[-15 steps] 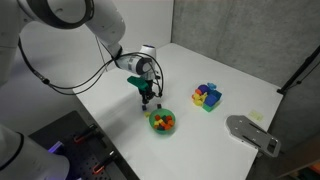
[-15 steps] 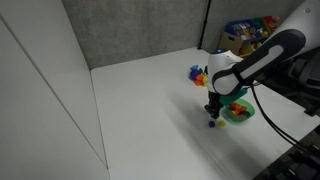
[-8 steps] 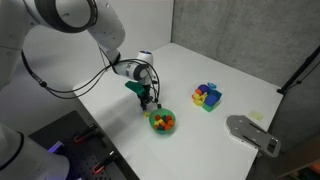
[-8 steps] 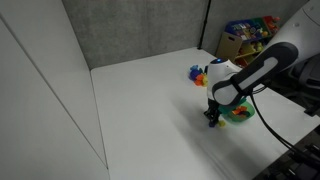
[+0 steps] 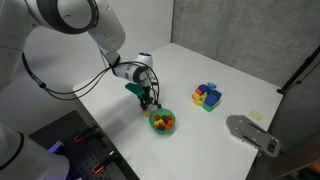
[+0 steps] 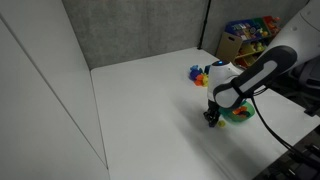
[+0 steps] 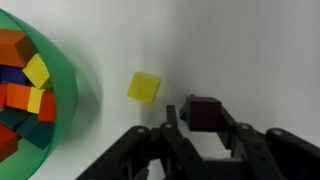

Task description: Take a small brown block out of the bowl and put it on the small blue block on the table

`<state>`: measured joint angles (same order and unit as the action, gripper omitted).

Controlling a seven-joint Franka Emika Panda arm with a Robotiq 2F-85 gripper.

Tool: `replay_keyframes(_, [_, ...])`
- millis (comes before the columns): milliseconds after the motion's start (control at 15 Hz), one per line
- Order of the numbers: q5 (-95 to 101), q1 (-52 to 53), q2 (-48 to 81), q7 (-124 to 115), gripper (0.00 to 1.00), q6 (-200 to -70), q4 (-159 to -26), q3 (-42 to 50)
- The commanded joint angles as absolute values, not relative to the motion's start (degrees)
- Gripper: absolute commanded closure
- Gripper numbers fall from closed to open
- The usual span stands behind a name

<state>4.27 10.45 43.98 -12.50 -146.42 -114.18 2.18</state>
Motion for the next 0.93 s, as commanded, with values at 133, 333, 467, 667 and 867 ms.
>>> replay_keyframes(133, [4.5,10.7,41.6,-12.8,0.08,-147.8,-115.7,3.0])
replay_keyframes(333, [4.5,10.3,39.6,-12.5,0.00,-147.3,-116.1,3.2])
replay_keyframes(467, [4.7,10.3,38.1,-12.6,0.00,-146.9,-116.3,3.7])
replay_keyframes(667, [5.4,10.3,34.8,-12.5,0.00,-145.7,-117.1,4.6])
replay_keyframes(867, [5.8,9.9,30.5,-12.1,0.00,-143.8,-119.0,5.1])
